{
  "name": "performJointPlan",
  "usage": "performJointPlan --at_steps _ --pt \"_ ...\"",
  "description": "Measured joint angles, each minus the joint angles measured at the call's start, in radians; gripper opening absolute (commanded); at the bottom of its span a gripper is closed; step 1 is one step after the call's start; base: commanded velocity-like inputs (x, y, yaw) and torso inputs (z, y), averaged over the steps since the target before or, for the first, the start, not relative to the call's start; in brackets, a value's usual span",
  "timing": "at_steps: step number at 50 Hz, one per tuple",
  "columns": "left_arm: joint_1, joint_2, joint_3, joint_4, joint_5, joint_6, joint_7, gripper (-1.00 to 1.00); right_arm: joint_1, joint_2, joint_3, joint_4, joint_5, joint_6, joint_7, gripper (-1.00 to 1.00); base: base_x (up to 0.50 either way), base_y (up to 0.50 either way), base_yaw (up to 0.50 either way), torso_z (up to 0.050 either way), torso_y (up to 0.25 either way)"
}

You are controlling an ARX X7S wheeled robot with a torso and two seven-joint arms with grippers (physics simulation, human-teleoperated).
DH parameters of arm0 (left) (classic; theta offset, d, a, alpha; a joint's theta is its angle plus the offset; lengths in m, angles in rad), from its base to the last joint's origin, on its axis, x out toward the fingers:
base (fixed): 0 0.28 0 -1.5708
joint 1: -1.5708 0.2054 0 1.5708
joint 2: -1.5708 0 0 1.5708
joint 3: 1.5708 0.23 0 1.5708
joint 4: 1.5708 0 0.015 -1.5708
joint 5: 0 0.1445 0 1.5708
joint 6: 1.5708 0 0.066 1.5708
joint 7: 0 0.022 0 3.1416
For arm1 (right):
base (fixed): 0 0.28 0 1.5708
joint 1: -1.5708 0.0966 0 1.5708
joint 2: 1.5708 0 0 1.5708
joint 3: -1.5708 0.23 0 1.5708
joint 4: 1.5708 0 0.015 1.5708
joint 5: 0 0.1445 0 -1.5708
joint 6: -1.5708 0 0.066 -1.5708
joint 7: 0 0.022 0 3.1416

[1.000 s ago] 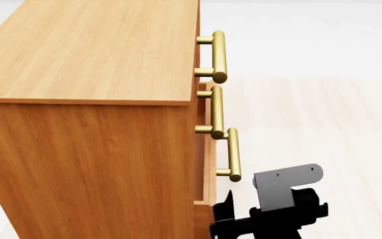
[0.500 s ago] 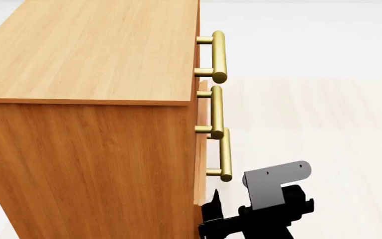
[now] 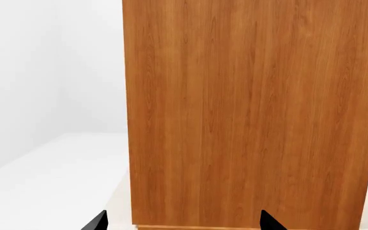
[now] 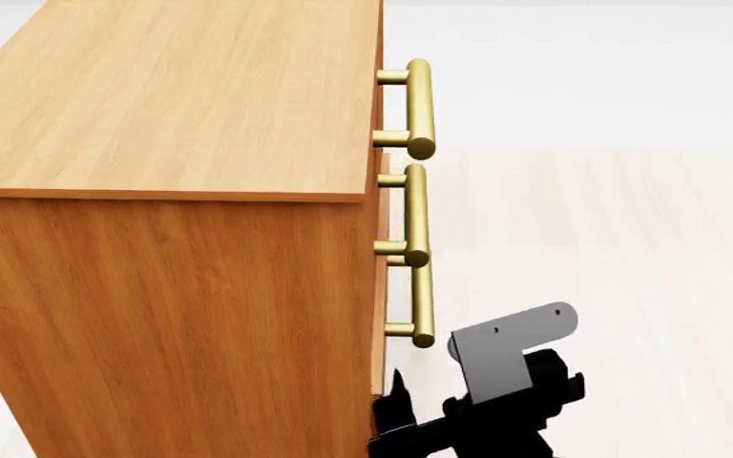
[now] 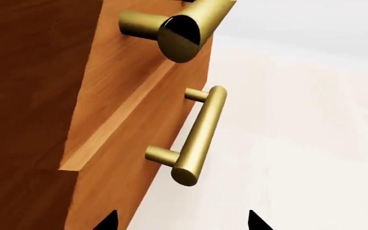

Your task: Put the bowl in the bottom drawer of the cabinet and close it.

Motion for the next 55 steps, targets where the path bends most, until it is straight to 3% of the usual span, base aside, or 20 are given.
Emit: performJointPlan --at_steps 31,55 --pt "0.001 -0.001 -0.001 0.000 0.001 0.004 -0.007 1.00 0.073 0.086 0.014 0.019 0.183 0.140 -0.236 1.00 0.00 0.00 0.00 0.000 0.000" --pt "0.005 -0.011 0.004 0.010 -0.009 0.006 -0.001 1.00 -0.007 0.158 0.080 -0.111 0.126 0.120 -0.064 1.00 0.00 0.00 0.00 0.000 0.000"
